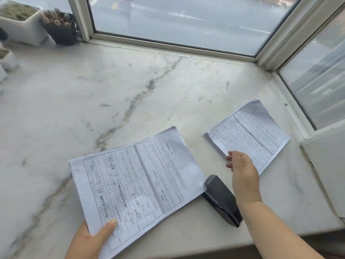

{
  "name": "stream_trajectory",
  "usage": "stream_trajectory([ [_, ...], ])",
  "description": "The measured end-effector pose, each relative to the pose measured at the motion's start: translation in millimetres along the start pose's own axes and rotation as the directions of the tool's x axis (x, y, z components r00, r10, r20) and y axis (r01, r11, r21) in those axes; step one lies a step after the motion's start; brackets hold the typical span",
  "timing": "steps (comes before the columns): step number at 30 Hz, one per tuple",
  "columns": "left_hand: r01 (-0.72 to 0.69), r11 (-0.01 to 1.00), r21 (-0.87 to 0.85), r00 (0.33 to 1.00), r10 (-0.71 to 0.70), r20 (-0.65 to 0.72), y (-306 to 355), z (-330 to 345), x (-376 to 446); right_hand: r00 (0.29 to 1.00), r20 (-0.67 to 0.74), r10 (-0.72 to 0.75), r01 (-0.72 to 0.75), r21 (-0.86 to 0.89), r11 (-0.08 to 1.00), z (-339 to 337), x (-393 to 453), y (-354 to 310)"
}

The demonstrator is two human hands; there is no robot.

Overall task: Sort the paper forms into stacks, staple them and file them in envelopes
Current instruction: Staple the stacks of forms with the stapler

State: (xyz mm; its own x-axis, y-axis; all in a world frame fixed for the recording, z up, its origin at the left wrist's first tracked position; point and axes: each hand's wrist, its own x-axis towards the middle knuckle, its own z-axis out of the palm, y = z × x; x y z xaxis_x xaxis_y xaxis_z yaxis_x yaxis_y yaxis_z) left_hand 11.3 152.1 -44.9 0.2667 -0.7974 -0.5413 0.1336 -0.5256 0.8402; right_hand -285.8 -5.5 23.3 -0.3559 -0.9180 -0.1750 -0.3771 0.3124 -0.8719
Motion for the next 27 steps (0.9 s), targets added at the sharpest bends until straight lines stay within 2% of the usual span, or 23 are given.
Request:
stream_trajectory([
  [1,0.016,1.000,-0.023,1.000,-0.016,-0.007,-0.6,-0.3,1.5,0.997,0.053,-0.051,0.052,-0.028,0.998,-15.2,-6.7,2.6],
  [3,0.039,0.997,-0.061,0.999,-0.039,-0.013,-1.5,-1.9,5.6,0.968,0.247,-0.045,0.103,-0.225,0.969,-36.6,-17.7,15.6],
  [5,0.043,0.997,-0.066,0.999,-0.044,-0.002,-1.7,-3.4,9.3,0.898,0.438,0.035,0.195,-0.468,0.862,-45.7,-24.5,33.5],
  [6,0.040,0.997,-0.066,0.999,-0.040,0.002,-0.3,-3.1,10.3,0.869,0.490,0.060,0.256,-0.552,0.794,-47.4,-27.1,41.9],
  [9,0.024,0.997,-0.071,0.999,-0.026,-0.031,3.6,2.3,14.2,0.859,0.512,0.029,0.380,-0.674,0.633,-52.1,-32.1,50.9],
  [14,0.081,0.976,-0.204,0.993,-0.097,-0.066,6.2,23.0,22.6,0.898,0.440,0.001,0.336,-0.687,0.644,-64.5,-30.3,54.6],
  [17,0.131,0.964,-0.232,0.973,-0.170,-0.156,13.2,28.6,19.8,0.897,0.443,0.005,0.336,-0.687,0.644,-70.1,-29.3,59.5],
  [18,0.125,0.980,-0.152,0.966,-0.155,-0.206,17.8,28.1,16.0,0.892,0.451,0.006,0.339,-0.679,0.651,-72.6,-30.2,61.9],
  [19,0.143,0.990,0.015,0.949,-0.133,-0.284,21.8,26.6,11.1,0.886,0.464,0.009,0.345,-0.671,0.656,-75.6,-32.3,65.2],
  [20,0.172,0.968,0.181,0.933,-0.101,-0.345,25.9,24.0,6.4,0.884,0.468,-0.002,0.351,-0.660,0.665,-79.3,-35.0,68.8],
  [22,0.243,0.896,0.372,0.894,-0.059,-0.444,35.2,21.9,-11.4,0.883,0.467,-0.044,0.363,-0.622,0.694,-90.6,-42.2,75.3],
  [24,0.222,0.843,0.490,0.899,0.017,-0.438,40.0,20.9,-32.2,0.900,0.435,-0.037,0.328,-0.618,0.715,-105.5,-47.8,80.5],
  [27,0.154,0.806,0.572,0.921,0.093,-0.379,42.5,23.7,-64.7,0.924,0.382,0.012,0.252,-0.632,0.733,-127.0,-58.4,77.2],
])
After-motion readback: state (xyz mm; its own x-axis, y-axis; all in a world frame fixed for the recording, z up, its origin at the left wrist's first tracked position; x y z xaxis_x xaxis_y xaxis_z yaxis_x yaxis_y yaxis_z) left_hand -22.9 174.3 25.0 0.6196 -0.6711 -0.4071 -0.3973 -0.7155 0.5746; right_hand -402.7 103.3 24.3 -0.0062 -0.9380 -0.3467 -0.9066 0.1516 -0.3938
